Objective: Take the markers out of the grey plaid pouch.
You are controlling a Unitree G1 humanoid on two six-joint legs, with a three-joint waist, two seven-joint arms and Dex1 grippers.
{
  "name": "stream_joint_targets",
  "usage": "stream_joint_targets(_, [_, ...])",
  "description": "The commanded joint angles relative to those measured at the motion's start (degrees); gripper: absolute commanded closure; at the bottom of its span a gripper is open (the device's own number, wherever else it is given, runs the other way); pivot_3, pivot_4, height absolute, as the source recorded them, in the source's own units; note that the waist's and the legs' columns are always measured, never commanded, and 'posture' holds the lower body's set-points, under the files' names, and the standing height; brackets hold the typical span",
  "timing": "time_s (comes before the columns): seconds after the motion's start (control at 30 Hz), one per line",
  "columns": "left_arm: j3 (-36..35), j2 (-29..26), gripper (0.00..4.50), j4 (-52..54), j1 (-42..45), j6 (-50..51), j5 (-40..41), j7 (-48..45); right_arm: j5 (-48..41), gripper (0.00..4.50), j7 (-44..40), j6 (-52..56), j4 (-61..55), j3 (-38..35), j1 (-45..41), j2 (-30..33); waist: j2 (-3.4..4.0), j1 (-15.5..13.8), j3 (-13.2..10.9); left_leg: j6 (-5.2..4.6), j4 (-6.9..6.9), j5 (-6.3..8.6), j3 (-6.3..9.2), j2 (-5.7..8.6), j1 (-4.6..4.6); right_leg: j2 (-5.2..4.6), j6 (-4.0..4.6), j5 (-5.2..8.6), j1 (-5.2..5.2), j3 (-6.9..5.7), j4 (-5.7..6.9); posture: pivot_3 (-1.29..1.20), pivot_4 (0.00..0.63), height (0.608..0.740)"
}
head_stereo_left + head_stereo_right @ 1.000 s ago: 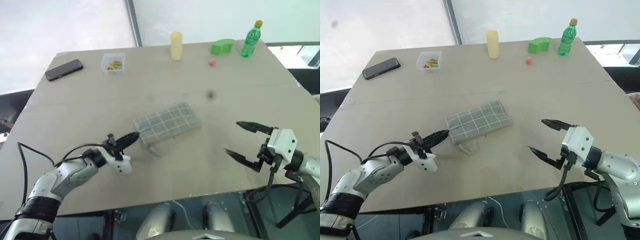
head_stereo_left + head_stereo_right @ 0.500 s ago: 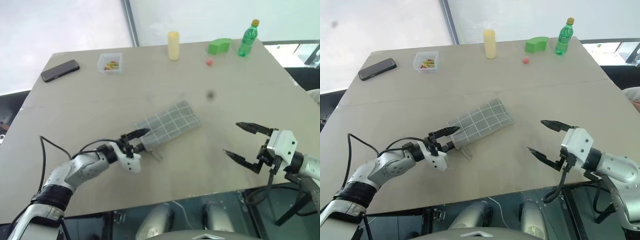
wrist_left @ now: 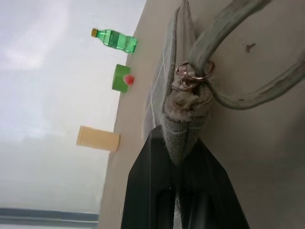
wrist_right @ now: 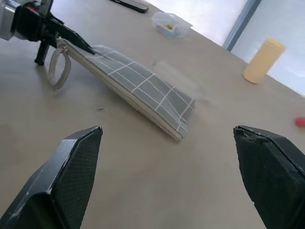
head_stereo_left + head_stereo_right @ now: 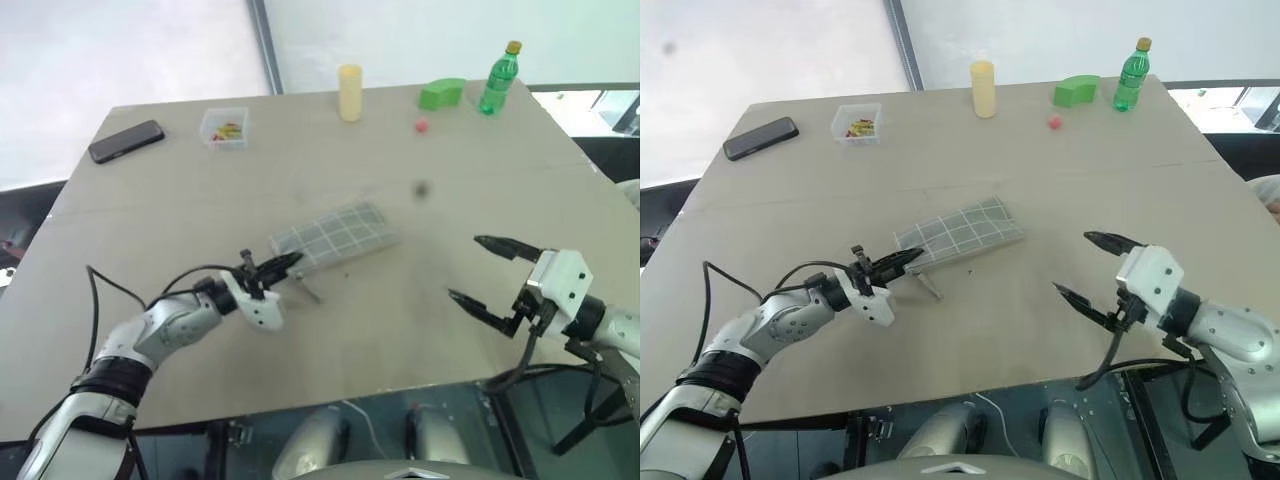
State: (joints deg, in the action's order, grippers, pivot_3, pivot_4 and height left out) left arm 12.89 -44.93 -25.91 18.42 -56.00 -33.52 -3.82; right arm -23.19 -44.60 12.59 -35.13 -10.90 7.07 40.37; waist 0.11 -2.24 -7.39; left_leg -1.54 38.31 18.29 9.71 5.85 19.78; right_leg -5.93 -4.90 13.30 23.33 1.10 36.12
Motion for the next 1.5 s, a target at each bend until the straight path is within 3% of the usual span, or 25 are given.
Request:
stream_joint_targets(0.03, [3.0, 5.0, 4.46, 14.6, -1.7, 18.3, 31.8, -18.2, -3.8, 0.0, 6.7, 15.2, -8.7, 3.7, -8.4, 2.2, -0.05, 0.0, 0.0, 0.0, 0.0, 0.0, 0.01, 0.0, 0.0, 0.0, 0.0, 0.0, 0.0, -0.01, -0.01, 0.0, 0.15, 0.74])
stream_joint_targets(0.13, [3.0, 6.9, 4.46, 27.7, -2.7, 36.4, 51.3, -26.7, -8.7, 0.0, 8.3, 23.8, -8.1, 9.4, -17.5, -0.4, -0.4, 1.4, -0.2, -0.01, 0.06, 0.0, 0.06, -0.03, 0.28, -0.05, 0.01, -0.01, 0.15, -0.01, 0.0, 0.0, 0.15, 0.74])
stream_joint_targets(0.33, [-2.4, 9.7, 4.46, 34.7, -5.3, 53.5, 64.1, -31.5, -11.8, 0.0, 12.0, 35.0, -3.5, 18.0, -30.4, -7.4, -0.42, 3.4, -0.2, 0.0, -0.02, 0.0, 0.04, -0.08, 0.32, 0.04, 0.02, -0.01, 0.27, 0.07, -0.12, 0.0, 0.15, 0.74])
stream_joint_targets(0.63, [-6.1, 13.6, 4.46, 36.6, -6.8, 58.5, 61.7, -33.1, -20.6, 0.0, 14.2, 45.2, -0.1, 17.3, -36.0, -14.2, -0.48, 2.8, -0.2, 0.0, 0.07, 0.0, 0.15, 0.06, 0.47, -0.02, 0.04, -0.02, 0.35, 0.0, -0.17, 0.0, 0.15, 0.74])
stream_joint_targets(0.83, [-6.4, 16.0, 4.46, 38.6, -7.4, 58.9, 58.4, -32.8, -19.3, 0.0, 14.9, 46.1, 5.8, 19.4, -41.1, -17.1, -0.47, 3.0, -0.2, 0.0, 0.04, 0.0, 0.16, 0.02, 0.47, 0.01, 0.04, -0.02, 0.39, -0.01, -0.15, 0.0, 0.15, 0.74])
stream_joint_targets(0.93, [-6.5, 16.8, 4.5, 38.9, -7.8, 59.1, 57.4, -33.0, -19.3, 0.79, 15.4, 46.6, 7.5, 19.4, -42.6, -18.4, -0.47, 3.0, -0.2, 0.0, 0.04, 0.0, 0.15, 0.02, 0.46, 0.01, 0.04, -0.02, 0.4, 0.0, -0.14, 0.0, 0.15, 0.74])
stream_joint_targets(1.17, [-7.4, 18.6, 4.5, 39.1, -9.3, 58.2, 56.0, -33.6, -19.6, 4.39, 15.0, 48.1, 5.4, 17.3, -42.3, -15.9, -0.47, 3.0, -0.2, 0.0, 0.03, 0.0, 0.16, 0.03, 0.5, -0.01, 0.04, -0.02, 0.42, -0.01, -0.17, 0.0, 0.15, 0.74])
stream_joint_targets(1.5, [-10.9, 18.8, 4.5, 38.2, -11.2, 56.6, 59.5, -40.1, -6.9, 4.47, 19.5, 37.9, 11.6, 12.8, -42.3, -8.6, -0.47, 3.0, -0.2, 0.0, 0.02, 0.0, 0.13, 0.02, 0.5, -0.01, 0.04, -0.02, 0.44, 0.0, -0.16, 0.0, 0.15, 0.74])
